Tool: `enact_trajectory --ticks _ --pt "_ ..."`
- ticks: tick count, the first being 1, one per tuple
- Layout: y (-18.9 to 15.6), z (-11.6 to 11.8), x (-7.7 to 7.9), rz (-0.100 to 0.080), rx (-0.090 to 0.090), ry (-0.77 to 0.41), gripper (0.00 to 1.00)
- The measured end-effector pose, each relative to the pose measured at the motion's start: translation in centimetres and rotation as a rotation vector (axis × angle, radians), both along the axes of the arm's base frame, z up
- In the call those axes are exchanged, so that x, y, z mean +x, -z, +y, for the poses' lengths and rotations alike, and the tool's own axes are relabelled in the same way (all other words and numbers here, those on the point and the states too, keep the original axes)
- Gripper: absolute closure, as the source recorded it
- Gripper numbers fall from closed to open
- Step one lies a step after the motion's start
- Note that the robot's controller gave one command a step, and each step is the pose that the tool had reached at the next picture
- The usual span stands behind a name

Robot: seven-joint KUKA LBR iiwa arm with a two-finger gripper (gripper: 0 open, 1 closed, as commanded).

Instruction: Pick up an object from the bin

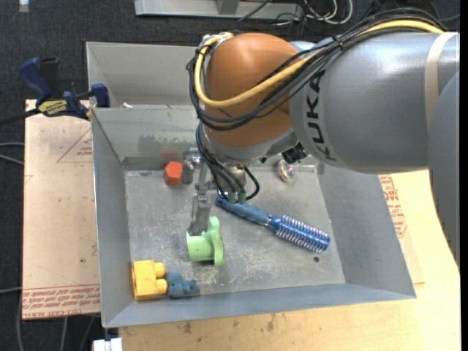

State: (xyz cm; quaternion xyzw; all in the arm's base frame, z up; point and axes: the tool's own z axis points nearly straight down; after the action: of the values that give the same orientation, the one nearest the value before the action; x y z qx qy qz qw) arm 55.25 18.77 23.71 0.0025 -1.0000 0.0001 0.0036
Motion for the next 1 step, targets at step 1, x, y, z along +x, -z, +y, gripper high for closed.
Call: enact_trajectory --ticks 1 --pt "10.03 -3.28 -0.73 -0.004 0.002 -0.358 0.00"
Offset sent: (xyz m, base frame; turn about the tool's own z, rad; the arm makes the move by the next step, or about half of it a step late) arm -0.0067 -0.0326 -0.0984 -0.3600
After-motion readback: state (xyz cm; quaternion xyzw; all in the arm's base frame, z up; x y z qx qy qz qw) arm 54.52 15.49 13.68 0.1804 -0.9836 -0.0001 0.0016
